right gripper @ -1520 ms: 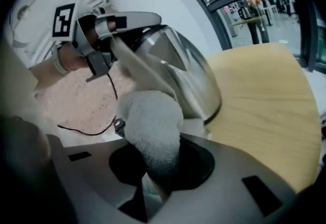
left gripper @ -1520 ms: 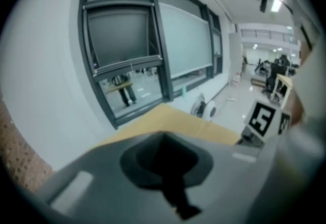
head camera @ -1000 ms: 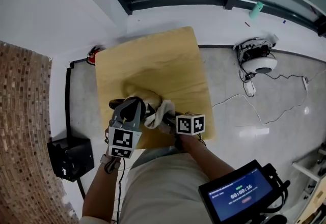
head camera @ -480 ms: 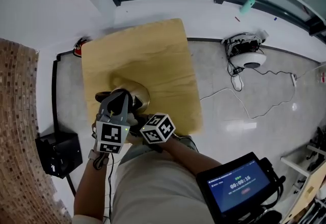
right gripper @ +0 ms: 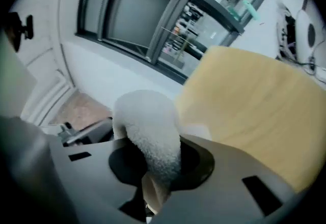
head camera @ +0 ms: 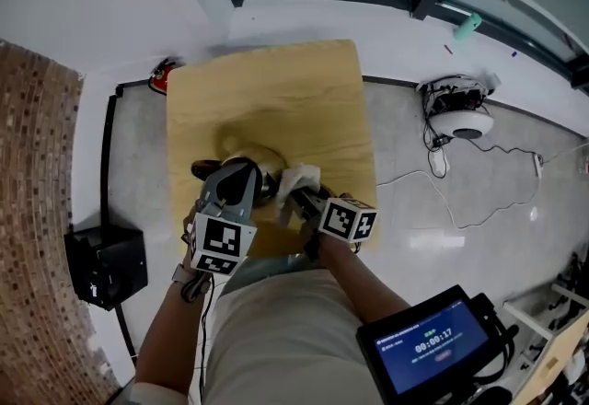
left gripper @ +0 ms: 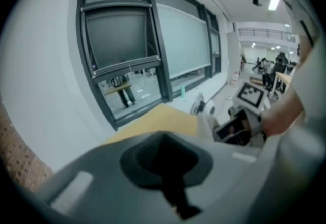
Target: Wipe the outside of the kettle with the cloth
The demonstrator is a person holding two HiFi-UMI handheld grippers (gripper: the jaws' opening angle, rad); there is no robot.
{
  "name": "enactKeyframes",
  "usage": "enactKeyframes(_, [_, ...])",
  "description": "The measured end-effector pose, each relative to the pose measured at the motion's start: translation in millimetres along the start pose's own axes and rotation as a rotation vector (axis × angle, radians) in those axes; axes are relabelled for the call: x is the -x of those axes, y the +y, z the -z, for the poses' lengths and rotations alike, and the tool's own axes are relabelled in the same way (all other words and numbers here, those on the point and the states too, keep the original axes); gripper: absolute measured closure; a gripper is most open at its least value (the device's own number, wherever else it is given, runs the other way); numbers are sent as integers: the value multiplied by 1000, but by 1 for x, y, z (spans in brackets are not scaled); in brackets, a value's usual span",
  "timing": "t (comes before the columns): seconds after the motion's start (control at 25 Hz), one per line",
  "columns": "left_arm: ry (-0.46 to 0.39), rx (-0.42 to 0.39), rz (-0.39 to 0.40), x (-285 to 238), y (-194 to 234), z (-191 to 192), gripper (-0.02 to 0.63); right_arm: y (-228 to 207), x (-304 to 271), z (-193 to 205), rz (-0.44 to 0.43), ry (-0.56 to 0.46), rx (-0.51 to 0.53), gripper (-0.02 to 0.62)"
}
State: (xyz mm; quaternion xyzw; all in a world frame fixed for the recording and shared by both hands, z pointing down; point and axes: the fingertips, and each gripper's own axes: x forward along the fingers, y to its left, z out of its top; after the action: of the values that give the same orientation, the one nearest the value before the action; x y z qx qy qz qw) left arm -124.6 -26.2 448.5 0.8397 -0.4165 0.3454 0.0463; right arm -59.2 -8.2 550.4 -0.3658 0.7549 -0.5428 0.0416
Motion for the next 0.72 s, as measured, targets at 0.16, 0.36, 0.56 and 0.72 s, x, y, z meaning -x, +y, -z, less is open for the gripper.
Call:
enactKeyframes(0.16, [9, 13, 43, -3, -4, 3, 612, -14, -11, 17, 89, 142, 47, 514])
enactKeyframes(0.36, [4, 138, 130, -4, 37, -11, 611, 17, 17, 129, -87, 640, -52, 514])
enactKeyframes(0.56, [152, 223, 131, -22, 99, 40, 611, 75, -7, 135, -294, 692, -49, 513])
enactKeyframes(0.72, [152, 500, 140, -9, 90, 68, 606, 49, -8, 83, -216, 486, -116, 512])
